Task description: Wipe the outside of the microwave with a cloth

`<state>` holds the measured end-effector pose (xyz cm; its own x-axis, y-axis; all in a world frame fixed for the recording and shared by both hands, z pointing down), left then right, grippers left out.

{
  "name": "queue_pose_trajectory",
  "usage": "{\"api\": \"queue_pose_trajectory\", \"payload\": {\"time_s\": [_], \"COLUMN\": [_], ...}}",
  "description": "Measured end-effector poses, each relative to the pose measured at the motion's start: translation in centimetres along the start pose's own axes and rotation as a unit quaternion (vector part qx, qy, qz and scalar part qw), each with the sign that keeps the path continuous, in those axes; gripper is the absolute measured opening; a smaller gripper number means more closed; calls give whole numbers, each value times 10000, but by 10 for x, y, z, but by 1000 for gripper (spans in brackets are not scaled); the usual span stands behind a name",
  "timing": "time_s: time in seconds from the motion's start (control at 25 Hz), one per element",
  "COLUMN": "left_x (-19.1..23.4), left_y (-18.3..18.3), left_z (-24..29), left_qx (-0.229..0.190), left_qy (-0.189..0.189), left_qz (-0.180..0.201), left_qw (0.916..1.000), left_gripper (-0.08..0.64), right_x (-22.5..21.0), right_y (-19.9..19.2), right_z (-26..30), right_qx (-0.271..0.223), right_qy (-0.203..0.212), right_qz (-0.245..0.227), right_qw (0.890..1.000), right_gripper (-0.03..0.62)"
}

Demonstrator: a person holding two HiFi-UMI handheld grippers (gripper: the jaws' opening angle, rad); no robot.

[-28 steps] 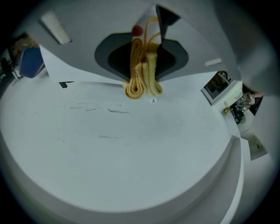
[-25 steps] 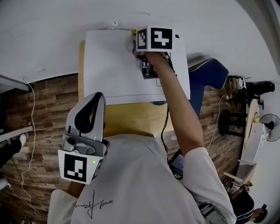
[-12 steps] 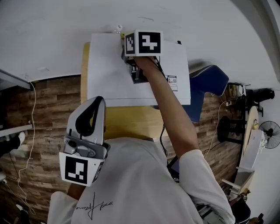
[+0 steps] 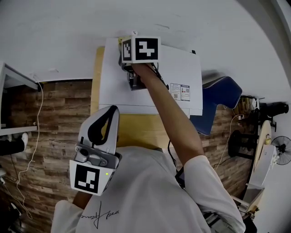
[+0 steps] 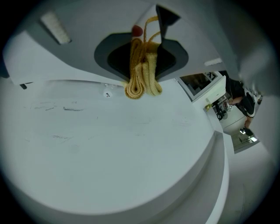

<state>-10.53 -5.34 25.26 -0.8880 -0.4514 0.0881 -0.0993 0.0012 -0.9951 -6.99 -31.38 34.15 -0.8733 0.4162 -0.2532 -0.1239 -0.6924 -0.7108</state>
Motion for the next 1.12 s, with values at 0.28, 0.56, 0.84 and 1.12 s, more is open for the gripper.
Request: {"api": "queue_pose_trajectory", "payload": {"time_s": [0.28,0.56,0.84,1.12], "left_x": [-4,1,-7,-20], "left_y": [3,0,-2,-2], "left_z": [-10,-18,-13,0], "left_qx": [28,38,40,52], "left_qy": [206,230,26,-269], "left_qz": [-144,-54,-67,-45], "left_qw": [9997,9997,10000,9996], "left_gripper": [-2,-2,-2,-2], "right_x": [46,64,-4,-100], "right_y": [-1,10,12,3], "right_z": [12,-27,-79,-124], "right_qx": [67,-364,-793,-846], "right_qy": [580,907,316,-584], "right_qz": [-275,-767,-504,-234], "right_qw": [9979,9923,9951,9944], "right_gripper": [120,123,123,124]}}
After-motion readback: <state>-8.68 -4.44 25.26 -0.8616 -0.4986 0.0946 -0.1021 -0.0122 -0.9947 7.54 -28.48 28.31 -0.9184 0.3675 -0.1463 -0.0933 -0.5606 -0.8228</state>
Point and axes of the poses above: the fingertips, and each gripper's own axes: z forward along the fingers, x to its left, y out of its top, the point moved 4 cm from there along -z, backward along the fingers, and after that the axes turned 6 degrees about z, right-handed, at the moved point
